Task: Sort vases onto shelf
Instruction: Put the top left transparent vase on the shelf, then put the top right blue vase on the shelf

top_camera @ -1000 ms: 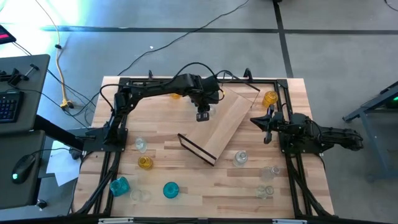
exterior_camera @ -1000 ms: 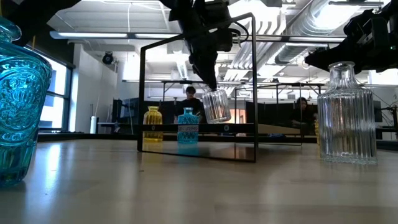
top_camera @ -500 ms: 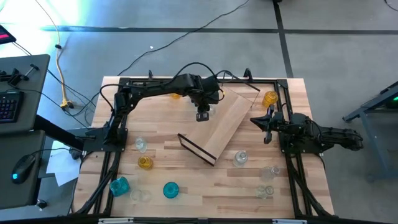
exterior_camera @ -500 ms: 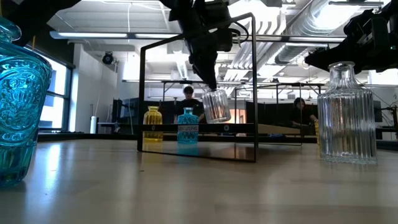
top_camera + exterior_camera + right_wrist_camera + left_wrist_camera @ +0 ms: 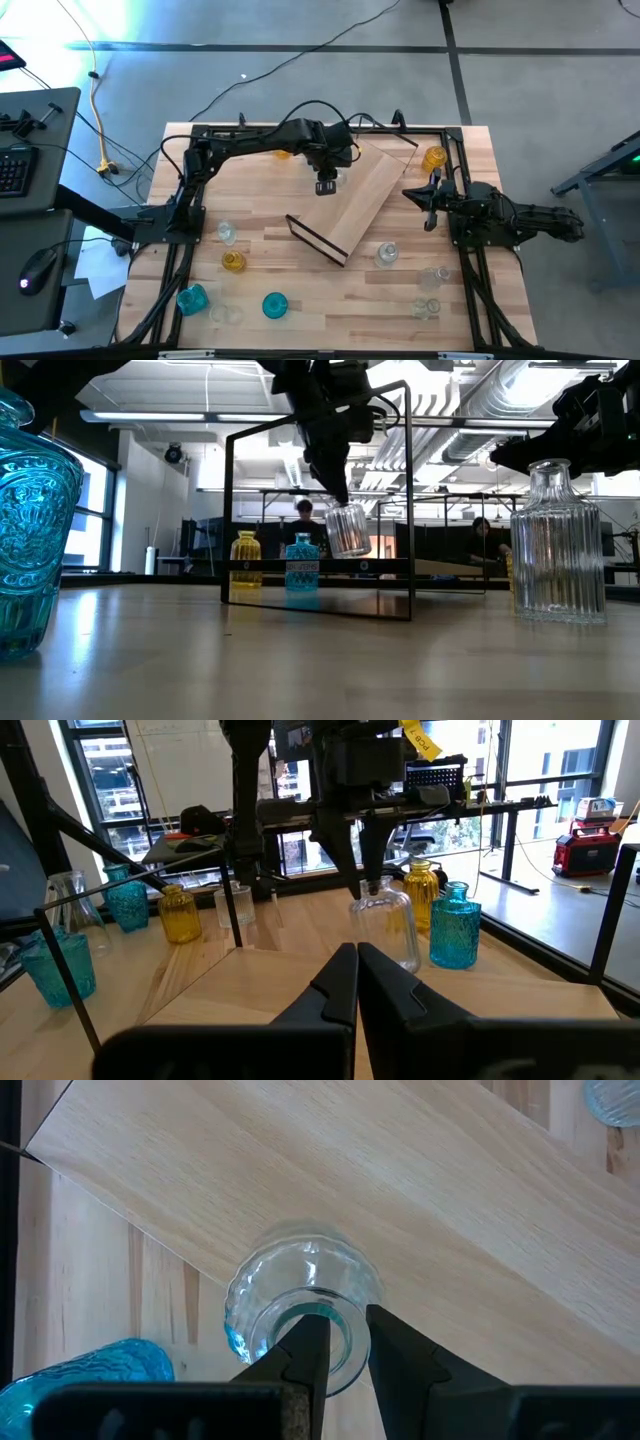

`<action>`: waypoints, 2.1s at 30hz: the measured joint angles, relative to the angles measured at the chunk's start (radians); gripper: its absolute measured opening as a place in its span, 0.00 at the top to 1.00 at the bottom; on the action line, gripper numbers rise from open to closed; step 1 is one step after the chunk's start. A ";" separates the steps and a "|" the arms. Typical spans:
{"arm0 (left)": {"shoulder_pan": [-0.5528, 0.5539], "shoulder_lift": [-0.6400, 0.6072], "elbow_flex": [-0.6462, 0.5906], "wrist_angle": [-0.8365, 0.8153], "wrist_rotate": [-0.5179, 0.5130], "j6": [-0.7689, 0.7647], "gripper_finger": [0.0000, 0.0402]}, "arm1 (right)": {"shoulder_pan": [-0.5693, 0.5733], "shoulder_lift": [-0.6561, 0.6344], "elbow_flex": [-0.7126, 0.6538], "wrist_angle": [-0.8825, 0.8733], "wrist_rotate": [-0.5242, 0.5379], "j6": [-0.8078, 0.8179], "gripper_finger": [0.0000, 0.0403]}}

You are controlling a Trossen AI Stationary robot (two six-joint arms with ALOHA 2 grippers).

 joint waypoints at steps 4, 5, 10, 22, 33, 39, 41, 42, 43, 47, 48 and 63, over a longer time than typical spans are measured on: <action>0.000 0.000 0.000 0.000 0.011 0.000 0.86 | 0.000 0.000 0.000 0.000 0.000 0.000 1.00; 0.000 0.000 0.000 0.000 0.011 0.000 0.86 | 0.000 0.000 0.000 0.000 0.000 0.000 1.00; 0.000 0.000 0.000 0.000 0.011 0.000 0.86 | 0.000 0.000 0.000 0.000 0.000 0.000 1.00; 0.000 0.000 0.000 0.001 0.012 0.001 0.67 | 0.000 0.000 0.000 0.000 0.000 0.000 1.00; 0.000 0.000 0.000 0.011 0.012 0.004 0.65 | 0.000 0.000 0.000 0.000 0.000 0.000 1.00; -0.006 0.000 0.000 0.023 0.011 0.018 0.65 | 0.000 0.000 0.000 0.000 0.000 0.000 1.00; -0.008 0.000 0.000 0.030 0.013 0.018 0.65 | 0.000 0.000 0.000 0.000 0.000 0.000 1.00; -0.008 0.000 0.000 0.032 0.018 0.018 0.65 | 0.000 0.000 0.000 0.000 0.000 0.000 1.00; -0.008 0.000 0.000 0.032 0.026 0.018 0.65 | 0.000 0.000 0.000 0.000 0.000 0.000 1.00; -0.008 0.000 0.000 0.037 0.037 0.017 0.65 | 0.000 0.000 0.000 0.000 0.000 0.000 1.00; -0.008 0.000 0.000 0.040 0.033 0.017 0.65 | 0.000 0.000 0.000 0.000 0.000 0.000 1.00; 0.001 -0.018 0.000 0.101 -0.089 0.063 0.65 | 0.000 0.000 0.000 0.000 0.000 0.000 1.00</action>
